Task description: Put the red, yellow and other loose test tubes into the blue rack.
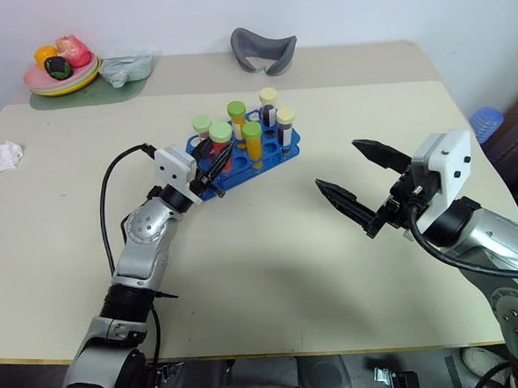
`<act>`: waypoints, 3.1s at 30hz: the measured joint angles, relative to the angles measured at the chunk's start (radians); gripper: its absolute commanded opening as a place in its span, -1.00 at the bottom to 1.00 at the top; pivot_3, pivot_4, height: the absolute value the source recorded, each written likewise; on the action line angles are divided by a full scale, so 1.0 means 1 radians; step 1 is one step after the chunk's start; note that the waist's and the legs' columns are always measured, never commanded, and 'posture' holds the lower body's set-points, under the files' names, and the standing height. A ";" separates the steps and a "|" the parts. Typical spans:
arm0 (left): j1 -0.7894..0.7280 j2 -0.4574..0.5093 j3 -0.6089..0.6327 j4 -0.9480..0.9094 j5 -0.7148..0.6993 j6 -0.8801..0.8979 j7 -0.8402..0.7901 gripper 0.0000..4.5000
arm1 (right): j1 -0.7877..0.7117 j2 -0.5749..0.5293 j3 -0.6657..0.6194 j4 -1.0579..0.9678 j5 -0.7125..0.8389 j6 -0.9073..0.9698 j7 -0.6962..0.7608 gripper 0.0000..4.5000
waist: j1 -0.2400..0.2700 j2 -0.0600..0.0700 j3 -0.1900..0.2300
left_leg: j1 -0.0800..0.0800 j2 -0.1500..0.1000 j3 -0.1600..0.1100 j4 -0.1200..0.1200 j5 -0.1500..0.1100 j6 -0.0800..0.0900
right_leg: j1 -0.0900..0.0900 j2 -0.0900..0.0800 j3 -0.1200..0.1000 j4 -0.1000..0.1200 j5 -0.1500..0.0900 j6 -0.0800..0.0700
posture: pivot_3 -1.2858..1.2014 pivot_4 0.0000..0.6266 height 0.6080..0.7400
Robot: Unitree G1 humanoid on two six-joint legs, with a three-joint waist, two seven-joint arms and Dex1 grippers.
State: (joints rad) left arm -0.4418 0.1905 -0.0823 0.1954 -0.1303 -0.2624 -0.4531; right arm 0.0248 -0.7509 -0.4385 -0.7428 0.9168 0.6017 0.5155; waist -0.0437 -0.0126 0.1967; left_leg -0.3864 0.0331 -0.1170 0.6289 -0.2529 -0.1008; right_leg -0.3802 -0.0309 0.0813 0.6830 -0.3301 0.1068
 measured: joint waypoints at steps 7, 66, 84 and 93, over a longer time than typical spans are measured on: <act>-0.009 -0.003 0.009 0.044 -0.014 -0.011 -0.001 -0.65 | -0.001 0.000 0.000 0.001 0.000 0.000 0.000 1.00 | -0.002 0.001 -0.001 | 0.013 0.000 0.000 -0.002 -0.002 0.003 | 0.012 0.001 0.000 -0.003 0.000 0.000 | 0.03 -0.52 1.00; 0.055 0.009 0.033 0.047 -0.069 0.083 -0.091 0.82 | 0.078 -0.082 0.004 0.041 -0.049 -0.040 0.270 1.00 | 0.006 -0.001 0.000 | 0.009 0.001 0.000 -0.012 -0.002 0.003 | 0.011 0.000 0.000 -0.016 0.000 0.000 | 0.03 -0.52 1.00; 0.398 0.313 0.145 -0.473 -0.287 0.449 -0.196 0.82 | 0.191 0.017 0.093 0.139 -0.167 -0.130 0.305 1.00 | 0.006 -0.001 0.000 | 0.010 0.001 0.000 -0.014 -0.002 0.003 | 0.011 0.000 0.000 -0.017 0.000 0.000 | 0.03 -0.52 1.00; 0.527 0.448 0.256 -0.567 -0.318 0.530 -0.266 0.82 | 0.393 0.095 -0.016 0.179 -0.241 -0.252 0.326 1.00 | 0.008 -0.001 0.001 | 0.010 0.001 0.001 -0.015 -0.002 0.003 | 0.011 -0.001 0.000 -0.018 -0.001 -0.001 | 0.03 -0.52 1.00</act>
State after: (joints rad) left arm 0.0856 0.6390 0.1739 -0.3712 -0.4478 0.2679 -0.7193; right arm 0.4183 -0.6561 -0.4547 -0.5643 0.6757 0.3498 0.8413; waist -0.0361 -0.0137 0.1973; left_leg -0.3766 0.0344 -0.1163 0.6139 -0.2550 -0.0982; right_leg -0.3697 -0.0314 0.0810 0.6646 -0.3310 0.1062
